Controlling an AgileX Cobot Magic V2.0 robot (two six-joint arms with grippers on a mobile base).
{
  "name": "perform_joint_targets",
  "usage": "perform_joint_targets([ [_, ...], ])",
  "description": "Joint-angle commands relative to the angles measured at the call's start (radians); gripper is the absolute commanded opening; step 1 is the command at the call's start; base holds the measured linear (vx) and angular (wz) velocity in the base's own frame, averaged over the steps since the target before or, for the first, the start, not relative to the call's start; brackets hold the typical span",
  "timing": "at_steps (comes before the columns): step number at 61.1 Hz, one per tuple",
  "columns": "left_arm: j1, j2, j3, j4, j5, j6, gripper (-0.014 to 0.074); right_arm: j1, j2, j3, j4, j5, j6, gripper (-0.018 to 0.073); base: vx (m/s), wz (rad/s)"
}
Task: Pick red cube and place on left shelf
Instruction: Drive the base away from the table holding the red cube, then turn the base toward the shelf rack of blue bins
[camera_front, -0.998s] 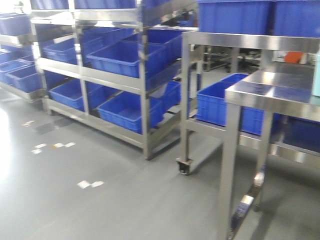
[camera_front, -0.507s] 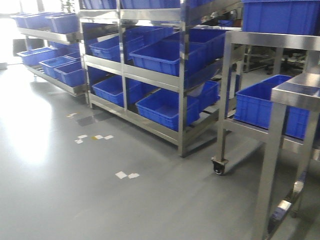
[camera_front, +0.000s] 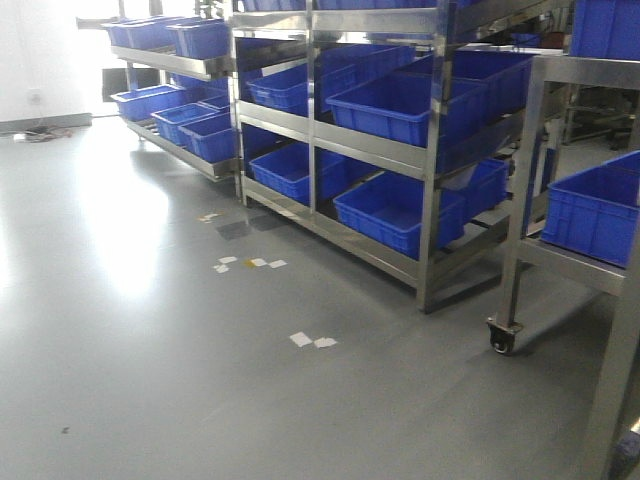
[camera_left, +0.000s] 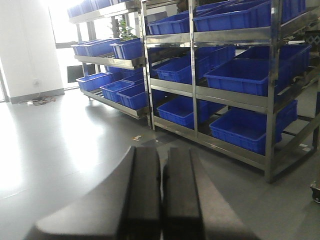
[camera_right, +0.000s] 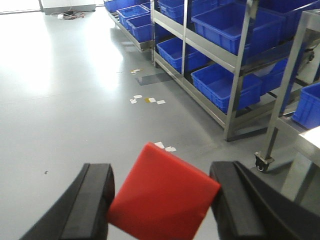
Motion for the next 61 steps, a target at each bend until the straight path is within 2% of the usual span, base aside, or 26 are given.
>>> perform_joint_targets([
  [1, -0.005, 0.008, 0.022, -0.006, -0.083, 0.001, 0.0106, -0.008, 0.0, -0.03, -0.015, -0.087, -0.004, 0.0057, 0.0, 0.0],
  [30, -0.005, 0.008, 0.022, -0.006, -0.083, 0.001, 0.0106, -0.008, 0.0, -0.03, -0.015, -0.087, -0.004, 0.0057, 0.06, 0.23],
  [61, -0.005, 0.008, 0.022, -0.006, -0.083, 0.001, 0.0106, -0.008, 0.0, -0.03, -0.015, -0.087, -0.004, 0.0057, 0.17, 0.5],
])
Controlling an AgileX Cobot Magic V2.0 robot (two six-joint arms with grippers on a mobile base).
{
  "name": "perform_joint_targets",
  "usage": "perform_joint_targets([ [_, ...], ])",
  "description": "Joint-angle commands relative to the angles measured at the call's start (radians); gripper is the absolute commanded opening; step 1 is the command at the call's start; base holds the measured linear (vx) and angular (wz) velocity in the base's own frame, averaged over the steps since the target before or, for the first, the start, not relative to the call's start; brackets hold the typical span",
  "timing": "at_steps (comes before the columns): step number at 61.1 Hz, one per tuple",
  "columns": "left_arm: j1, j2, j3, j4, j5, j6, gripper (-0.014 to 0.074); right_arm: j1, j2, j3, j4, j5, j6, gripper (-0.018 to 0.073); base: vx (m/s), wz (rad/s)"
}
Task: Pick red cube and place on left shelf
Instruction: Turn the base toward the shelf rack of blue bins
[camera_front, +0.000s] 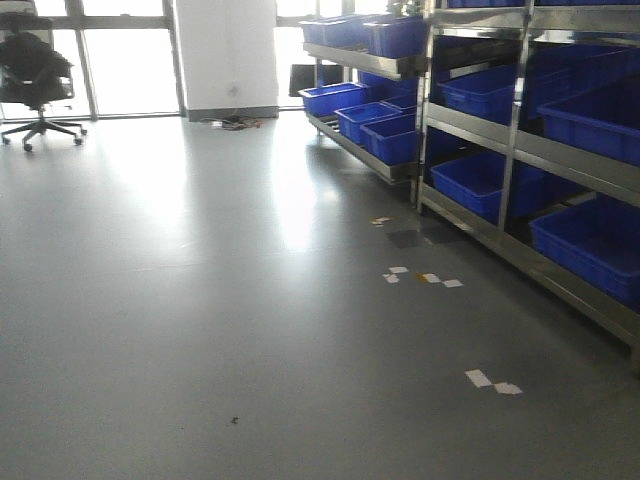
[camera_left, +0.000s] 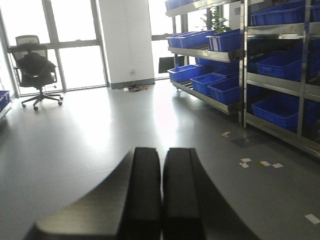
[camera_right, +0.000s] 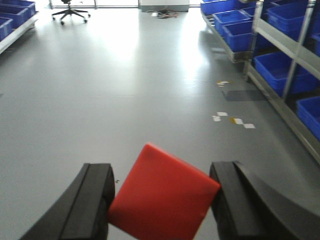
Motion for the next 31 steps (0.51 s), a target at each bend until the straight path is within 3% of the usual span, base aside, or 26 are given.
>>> perform_joint_targets([
  [1, -0.005, 0.008, 0.022, -0.006, -0.083, 0.001, 0.0106, -0.008, 0.0, -0.03, -0.015, -0.087, -0.004, 0.0057, 0.23, 0.52],
  [31, -0.005, 0.008, 0.022, -0.006, -0.083, 0.001, 0.0106, -0.008, 0.0, -0.03, -0.015, -0.087, -0.004, 0.0057, 0.35, 0.19],
])
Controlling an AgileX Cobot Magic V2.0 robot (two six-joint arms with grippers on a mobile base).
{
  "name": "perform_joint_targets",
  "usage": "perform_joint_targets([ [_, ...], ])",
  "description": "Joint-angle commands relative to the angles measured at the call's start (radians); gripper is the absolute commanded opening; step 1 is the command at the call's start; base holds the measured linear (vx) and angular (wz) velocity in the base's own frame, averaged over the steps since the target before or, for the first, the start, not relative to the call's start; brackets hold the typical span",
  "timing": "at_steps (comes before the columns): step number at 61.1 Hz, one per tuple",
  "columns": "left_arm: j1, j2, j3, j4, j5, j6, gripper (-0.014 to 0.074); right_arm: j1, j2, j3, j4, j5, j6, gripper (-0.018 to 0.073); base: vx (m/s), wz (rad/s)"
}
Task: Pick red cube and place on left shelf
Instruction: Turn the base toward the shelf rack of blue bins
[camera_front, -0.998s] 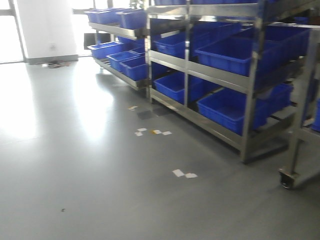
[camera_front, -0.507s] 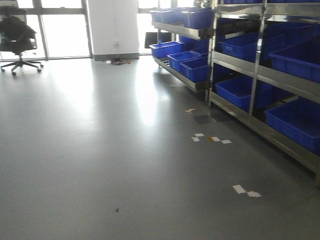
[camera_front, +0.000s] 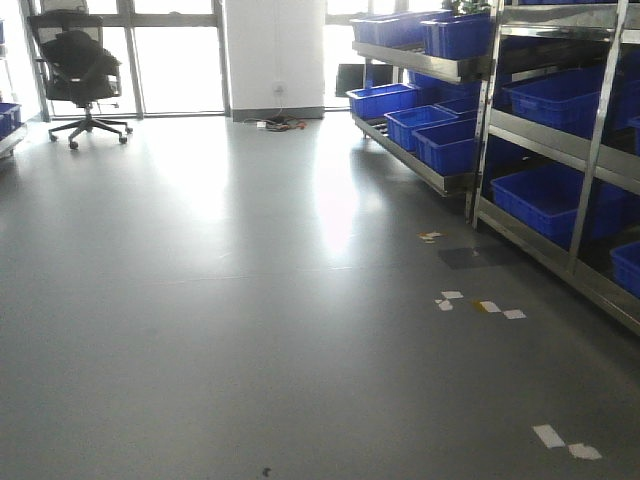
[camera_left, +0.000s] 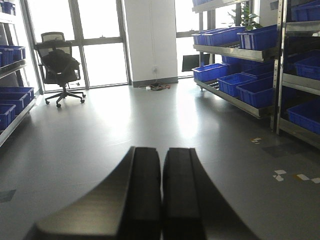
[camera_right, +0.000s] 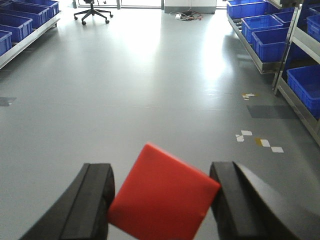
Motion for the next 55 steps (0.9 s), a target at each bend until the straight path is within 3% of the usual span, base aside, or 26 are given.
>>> perform_joint_targets([
  [1, -0.005, 0.008, 0.022, -0.006, -0.083, 0.001, 0.0106, -0.008, 0.0, -0.03, -0.015, -0.087, -0.004, 0.0057, 0.45, 0.06],
  [55, -0.005, 0.007, 0.022, -0.006, -0.083, 0.001, 0.0106, -0.008, 0.0, -0.03, -0.015, -0.084, -0.004, 0.0057, 0.52, 0.2],
])
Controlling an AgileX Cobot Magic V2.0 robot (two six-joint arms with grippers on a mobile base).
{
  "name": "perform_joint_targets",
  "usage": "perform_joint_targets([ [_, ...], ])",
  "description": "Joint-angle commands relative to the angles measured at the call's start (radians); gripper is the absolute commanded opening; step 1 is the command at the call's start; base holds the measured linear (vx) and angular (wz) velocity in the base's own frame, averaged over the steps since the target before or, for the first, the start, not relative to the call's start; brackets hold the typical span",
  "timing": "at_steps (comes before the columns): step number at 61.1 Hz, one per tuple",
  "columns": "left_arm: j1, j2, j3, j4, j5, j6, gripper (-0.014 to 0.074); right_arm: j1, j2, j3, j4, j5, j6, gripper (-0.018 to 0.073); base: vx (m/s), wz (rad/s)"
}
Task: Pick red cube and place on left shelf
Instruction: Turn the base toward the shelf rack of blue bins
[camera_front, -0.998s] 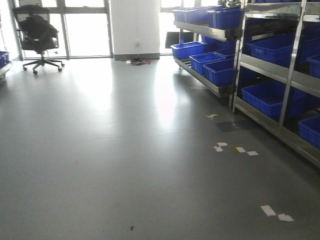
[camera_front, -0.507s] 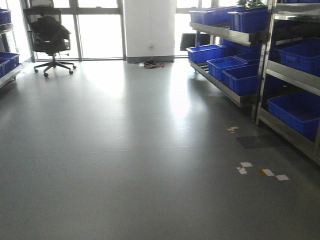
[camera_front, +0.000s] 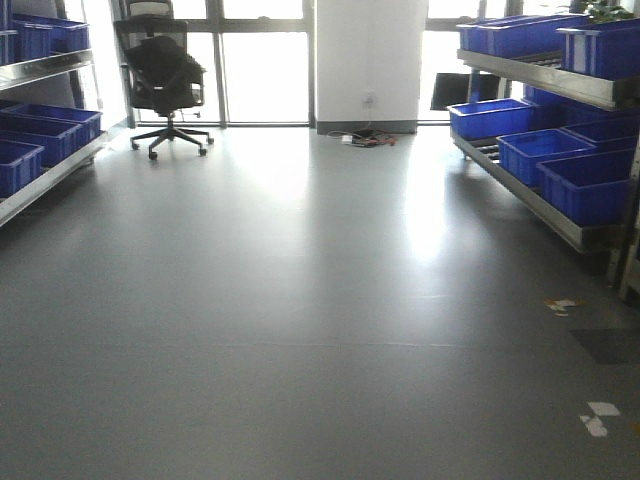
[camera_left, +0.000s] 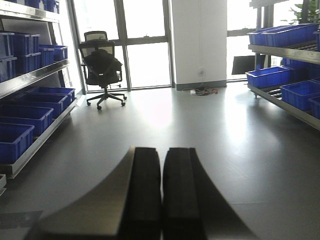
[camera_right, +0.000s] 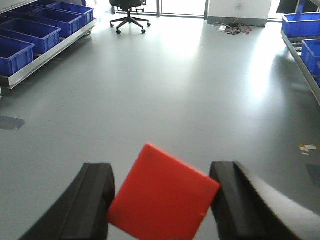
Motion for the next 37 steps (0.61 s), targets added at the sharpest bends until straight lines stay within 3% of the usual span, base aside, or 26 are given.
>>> perform_joint_targets([
  [1, -0.005, 0.007, 0.022, -0.006, -0.083, 0.001, 0.0106, -0.008, 0.0, -0.03, -0.015, -0.084, -0.004, 0.0057, 0.56, 0.28],
  [37, -0.005, 0.007, 0.022, -0.006, -0.083, 0.001, 0.0106, -0.008, 0.0, -0.03, -0.015, -0.083, -0.004, 0.0057, 0.55, 0.27],
])
